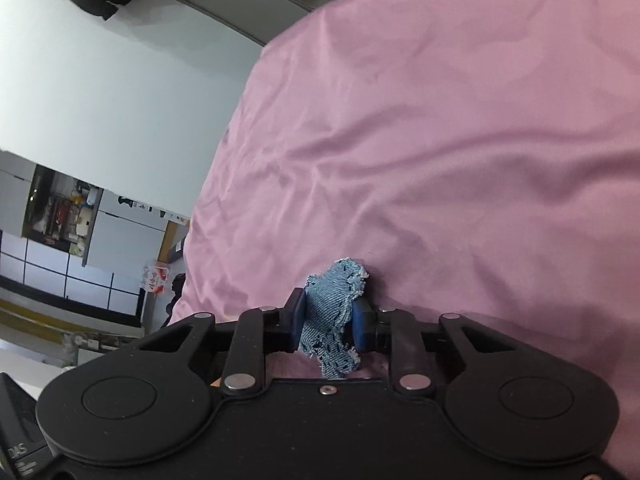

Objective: Organize soft objects
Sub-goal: 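Lift both held items and carry them over the cardboard box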

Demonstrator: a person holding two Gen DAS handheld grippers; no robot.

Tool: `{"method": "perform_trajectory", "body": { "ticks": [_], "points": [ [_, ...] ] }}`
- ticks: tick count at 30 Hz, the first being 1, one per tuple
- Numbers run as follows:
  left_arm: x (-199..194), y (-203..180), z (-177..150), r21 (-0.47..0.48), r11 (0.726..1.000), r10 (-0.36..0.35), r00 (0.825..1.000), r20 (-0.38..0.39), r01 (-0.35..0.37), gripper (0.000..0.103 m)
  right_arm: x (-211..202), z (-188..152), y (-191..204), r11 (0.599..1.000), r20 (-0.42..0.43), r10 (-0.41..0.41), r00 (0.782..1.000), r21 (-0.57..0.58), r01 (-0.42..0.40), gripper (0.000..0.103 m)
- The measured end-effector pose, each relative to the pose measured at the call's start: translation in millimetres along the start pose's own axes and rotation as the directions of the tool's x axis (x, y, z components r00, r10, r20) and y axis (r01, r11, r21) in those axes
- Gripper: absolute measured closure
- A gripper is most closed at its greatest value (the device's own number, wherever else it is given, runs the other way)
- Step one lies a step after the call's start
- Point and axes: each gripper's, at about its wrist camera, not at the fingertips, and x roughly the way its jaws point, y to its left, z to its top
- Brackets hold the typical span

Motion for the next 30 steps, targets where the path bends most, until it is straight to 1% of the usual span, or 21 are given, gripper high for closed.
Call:
{"method": "perform_trajectory", "body": {
  "ticks": [5,11,14,19,23,26,30],
  "points": [
    [-32.3,4.5,-3.9,-0.020,0.999,-0.026,0.999,0.019,0.026,0.054,-18.8,-2.8,25.7,0.996,0.054,-0.016,0.998,-0.089,0.021,0.079],
    [-75.8,10.8,-8.3,-0.014,0.998,-0.062,0.997,0.045,0.063,0.054,-44.2,-13.6,64.7,0.988,0.087,-0.005,0.996,-0.156,0.018,0.079],
    [-97.7,18.1,-6.5,-0.018,0.997,-0.075,0.995,0.068,0.077,0.054,-56.9,-21.7,88.0,0.984,0.099,0.020,0.995,-0.181,-0.002,0.079],
    [-128.7,33.0,-4.5,-0.033,0.997,-0.070,0.992,0.108,0.074,0.054,-67.3,-38.3,124.0,0.974,0.096,0.050,0.994,-0.224,-0.027,0.079],
    [-150.8,47.7,-4.7,-0.014,0.999,-0.029,0.990,0.139,0.032,0.054,-75.2,-53.9,145.4,0.964,0.083,0.076,0.994,-0.261,-0.052,0.079],
    [-162.6,63.8,-5.6,-0.032,0.999,-0.022,0.989,0.148,0.028,0.054,-78.5,-66.7,163.1,0.950,0.074,0.101,0.992,-0.302,-0.074,0.079],
    [-177.1,83.5,-7.0,-0.054,0.998,-0.011,0.987,0.162,0.020,0.054,-82.7,-84.9,182.4,0.936,0.063,0.114,0.991,-0.342,-0.086,0.079]
  ]
}}
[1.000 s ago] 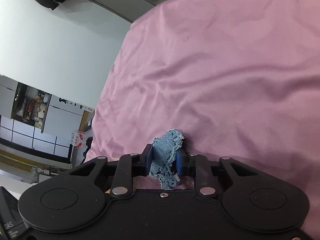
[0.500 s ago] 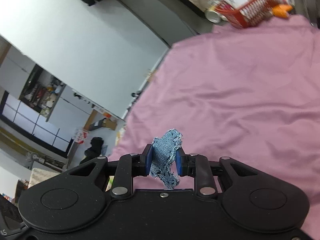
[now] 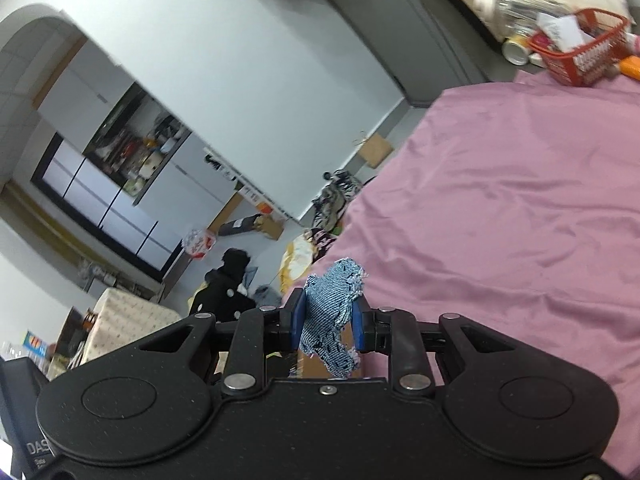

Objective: Organize soft objects
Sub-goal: 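Lift both held items and carry them over the cardboard box, then open left tool to drop the burger while right tool releases the denim scrap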

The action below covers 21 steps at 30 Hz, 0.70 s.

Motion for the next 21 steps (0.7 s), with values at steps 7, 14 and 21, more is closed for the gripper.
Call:
{"method": "perform_trajectory", "body": {
  "ticks": [7,14,21],
  "points": [
    [-17.4,36.1,0.7,-0.044,0.999,0.002,1.000,-0.005,-0.002,0.054,-1.4,-10.7,30.7,0.999,-0.007,-0.004,1.000,-0.054,0.004,0.079],
    [-28.1,61.2,-3.5,-0.069,0.998,-0.011,1.000,-0.016,0.010,0.054,-0.2,-26.1,52.0,0.996,-0.018,-0.028,0.999,-0.081,0.027,0.079],
    [-25.9,75.0,-8.2,-0.089,0.996,-0.030,0.998,-0.051,0.025,0.054,-0.9,-41.7,70.6,0.992,-0.028,-0.046,0.999,-0.116,0.043,0.079]
  ]
}}
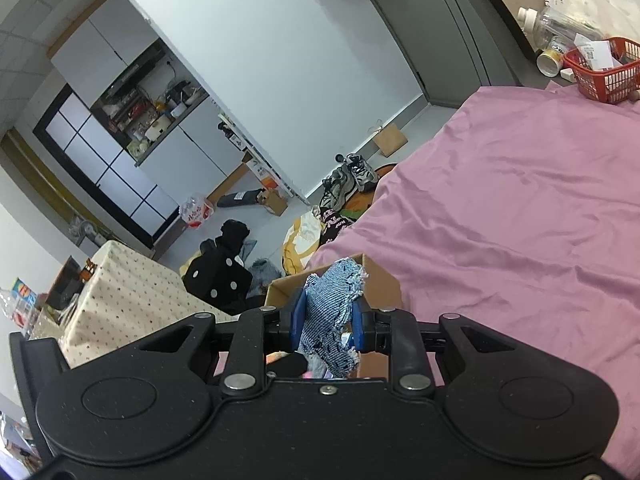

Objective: Organize soft objects
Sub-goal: 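Open left tool to drop the burger while right tool releases the denim scrap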

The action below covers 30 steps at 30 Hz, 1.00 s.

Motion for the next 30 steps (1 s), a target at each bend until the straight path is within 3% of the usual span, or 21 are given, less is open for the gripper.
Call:
{"method": "perform_trajectory", "body": {
  "ticks": [8,12,16,25,30],
  "points": [
    [5.8,18.1,-0.9,-0.065,0.997,-0.032,0.998,-0.048,0.029,0.048,2.0,-7.4,13.8,0.999,-0.010,-0.024,1.000,-0.023,0.024,0.079],
    [0.0,23.9,2.3,-0.078,0.996,-0.051,0.998,-0.026,0.049,0.040,6.3,-9.9,20.0,0.999,-0.019,-0.031,0.999,-0.035,0.030,0.079],
    [-4.6,34.7,6.9,-0.113,0.992,-0.053,0.998,-0.018,0.050,0.040,11.1,-10.8,20.9,0.998,-0.027,-0.040,0.999,-0.039,0.039,0.079],
    [-24.2,49.0,21.9,-0.086,0.996,-0.028,1.000,0.006,0.028,0.039,32.4,-7.2,35.4,0.994,-0.053,-0.074,0.996,-0.085,0.069,0.079],
    [-31.1,57.5,26.6,-0.069,0.998,0.011,1.000,0.026,-0.009,0.031,48.8,-6.9,43.9,0.987,-0.067,-0.115,0.991,-0.122,0.106,0.079]
  ]
}}
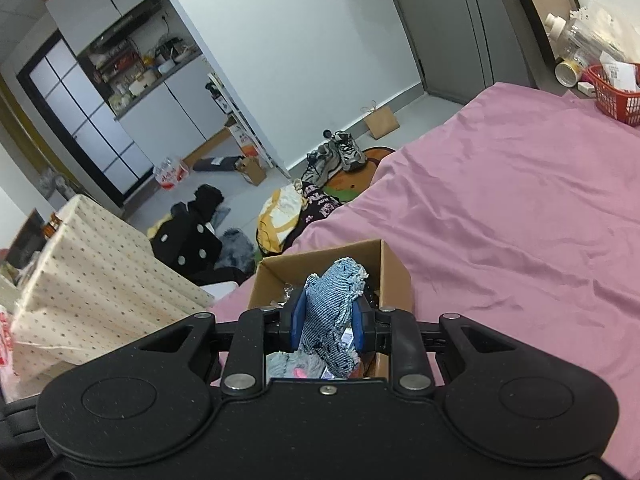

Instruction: Organize soft objects

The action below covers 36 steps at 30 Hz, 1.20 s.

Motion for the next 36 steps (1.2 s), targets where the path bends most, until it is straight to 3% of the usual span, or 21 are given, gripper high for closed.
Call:
{"method": "perform_trajectory", "body": {
  "ticks": [8,12,15,21,26,32,36],
  "points": [
    [-2.7,13.0,3.4,0.016,0.999,0.043,0.999,-0.012,-0.043,0.030,28.1,-4.0,6.9,0.994,-0.031,-0.099,0.995,-0.044,0.098,0.077],
    [-4.6,15.4,4.7,0.033,0.998,0.060,0.998,-0.013,-0.060,0.027,35.9,-9.4,3.8,0.994,-0.060,-0.105,0.993,-0.035,0.103,0.073],
    [-7.9,14.6,5.7,0.046,0.997,0.068,0.998,-0.008,-0.068,0.023,28.2,-12.3,2.4,0.995,-0.052,-0.099,0.994,-0.014,0.099,0.060],
    [-16.6,7.7,7.1,0.084,0.994,0.068,0.998,-0.006,-0.067,0.018,1.0,-10.4,-1.3,0.998,-0.018,-0.067,0.998,0.018,0.068,0.050],
    [-28.3,-3.4,4.4,0.144,0.987,0.078,0.997,0.008,-0.079,0.015,-31.4,-10.5,-0.2,0.999,0.030,-0.050,0.998,-0.003,0.050,0.026],
    [-52.9,-14.1,-0.9,0.206,0.975,0.072,0.997,0.035,-0.078,0.010,-65.9,-11.2,2.1,0.999,0.061,-0.029,0.998,-0.030,0.031,0.004],
    [-75.4,-15.7,-6.2,0.230,0.970,0.065,0.995,0.075,-0.080,0.009,-90.9,-13.3,5.4,0.999,0.090,-0.026,0.996,-0.042,0.030,0.000]
  ]
}}
